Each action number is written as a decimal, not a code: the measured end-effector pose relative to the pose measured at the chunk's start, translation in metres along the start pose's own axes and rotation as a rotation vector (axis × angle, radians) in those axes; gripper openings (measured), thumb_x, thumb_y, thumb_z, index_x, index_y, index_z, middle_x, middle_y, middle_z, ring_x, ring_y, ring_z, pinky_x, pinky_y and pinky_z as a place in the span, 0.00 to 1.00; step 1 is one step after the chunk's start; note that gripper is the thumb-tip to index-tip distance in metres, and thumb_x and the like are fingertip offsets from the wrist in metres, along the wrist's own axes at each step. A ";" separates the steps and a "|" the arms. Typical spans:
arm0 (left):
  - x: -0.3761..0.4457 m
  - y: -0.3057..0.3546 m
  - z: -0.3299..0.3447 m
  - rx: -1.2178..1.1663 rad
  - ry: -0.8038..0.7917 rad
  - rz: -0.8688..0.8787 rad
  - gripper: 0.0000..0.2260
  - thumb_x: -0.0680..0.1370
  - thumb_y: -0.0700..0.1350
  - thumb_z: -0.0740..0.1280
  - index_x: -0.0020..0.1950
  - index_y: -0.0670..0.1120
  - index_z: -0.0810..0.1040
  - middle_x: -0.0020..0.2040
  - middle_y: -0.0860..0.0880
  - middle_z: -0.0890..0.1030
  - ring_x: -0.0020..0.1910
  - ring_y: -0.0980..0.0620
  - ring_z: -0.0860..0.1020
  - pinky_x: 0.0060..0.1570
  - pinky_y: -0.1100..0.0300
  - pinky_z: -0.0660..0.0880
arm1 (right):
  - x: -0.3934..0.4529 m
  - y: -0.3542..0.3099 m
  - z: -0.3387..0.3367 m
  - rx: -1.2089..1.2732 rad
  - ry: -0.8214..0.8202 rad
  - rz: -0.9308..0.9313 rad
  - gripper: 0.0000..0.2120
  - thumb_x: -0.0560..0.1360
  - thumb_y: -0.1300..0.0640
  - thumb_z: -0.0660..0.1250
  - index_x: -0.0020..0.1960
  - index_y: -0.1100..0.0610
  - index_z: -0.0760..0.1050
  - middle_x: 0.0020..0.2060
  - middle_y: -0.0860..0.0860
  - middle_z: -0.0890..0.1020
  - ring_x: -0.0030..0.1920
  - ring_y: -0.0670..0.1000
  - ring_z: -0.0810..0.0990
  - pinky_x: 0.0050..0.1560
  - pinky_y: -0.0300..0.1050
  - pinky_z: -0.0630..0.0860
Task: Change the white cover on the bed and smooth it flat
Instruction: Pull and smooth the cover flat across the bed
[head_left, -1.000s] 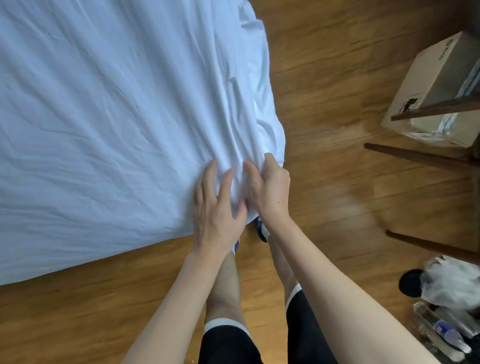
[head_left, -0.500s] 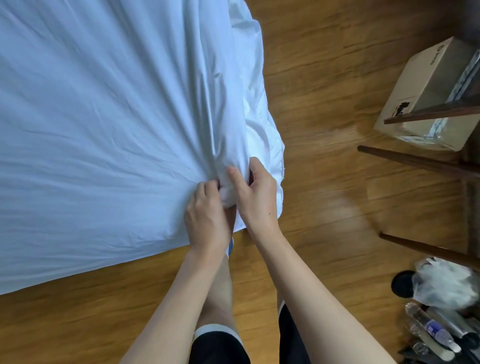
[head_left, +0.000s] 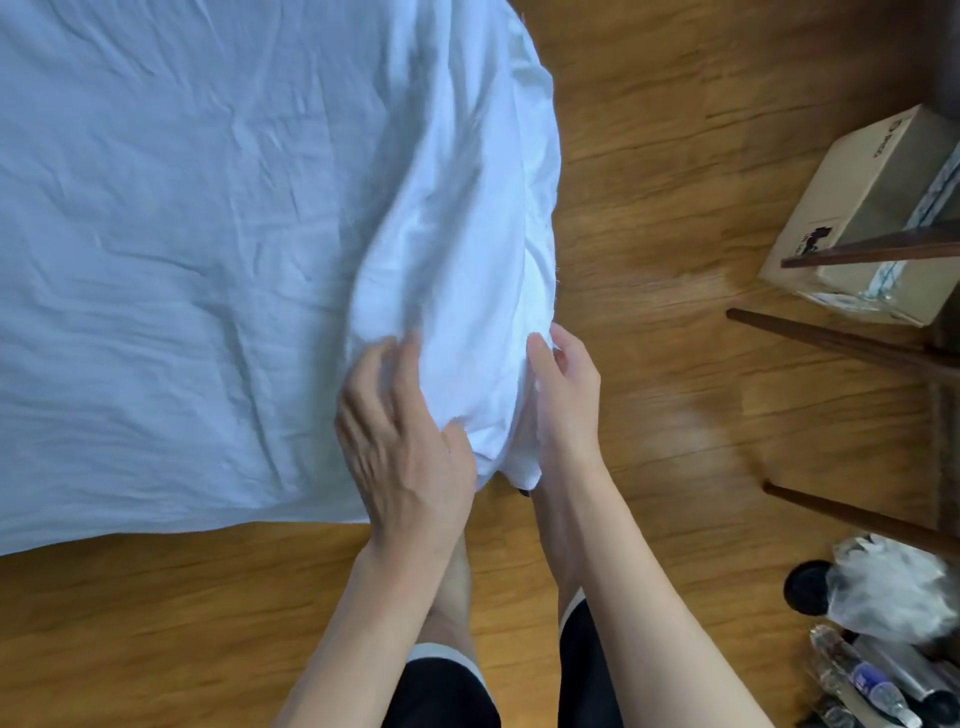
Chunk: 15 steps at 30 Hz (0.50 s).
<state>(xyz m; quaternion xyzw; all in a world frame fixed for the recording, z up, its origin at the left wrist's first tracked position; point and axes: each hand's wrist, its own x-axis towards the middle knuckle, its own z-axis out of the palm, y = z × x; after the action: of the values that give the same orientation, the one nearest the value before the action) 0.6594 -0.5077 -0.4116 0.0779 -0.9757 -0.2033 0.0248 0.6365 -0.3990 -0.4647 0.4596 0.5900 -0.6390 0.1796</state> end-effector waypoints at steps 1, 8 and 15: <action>-0.001 0.004 -0.001 -0.004 0.074 0.093 0.24 0.70 0.29 0.61 0.65 0.42 0.70 0.60 0.37 0.77 0.60 0.39 0.74 0.60 0.50 0.69 | 0.001 0.000 -0.003 0.012 0.002 -0.013 0.14 0.78 0.53 0.66 0.63 0.53 0.75 0.55 0.54 0.81 0.55 0.49 0.79 0.62 0.49 0.75; 0.004 0.004 0.010 0.192 -0.338 0.268 0.18 0.72 0.48 0.70 0.60 0.43 0.77 0.61 0.44 0.76 0.61 0.43 0.71 0.57 0.49 0.66 | -0.006 0.005 -0.019 0.122 -0.087 -0.108 0.12 0.79 0.66 0.61 0.56 0.56 0.80 0.42 0.51 0.81 0.41 0.46 0.77 0.43 0.41 0.74; 0.016 -0.026 0.014 0.301 -0.316 0.226 0.13 0.67 0.43 0.74 0.50 0.42 0.78 0.56 0.44 0.77 0.57 0.43 0.72 0.51 0.51 0.64 | -0.013 0.023 -0.011 -0.066 -0.312 -0.077 0.12 0.70 0.57 0.70 0.50 0.62 0.79 0.43 0.61 0.81 0.44 0.55 0.76 0.47 0.54 0.73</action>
<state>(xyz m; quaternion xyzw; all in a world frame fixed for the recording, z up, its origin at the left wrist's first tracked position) 0.6461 -0.5282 -0.4350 -0.0615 -0.9893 -0.0610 -0.1176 0.6651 -0.3983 -0.4669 0.3258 0.5927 -0.6894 0.2595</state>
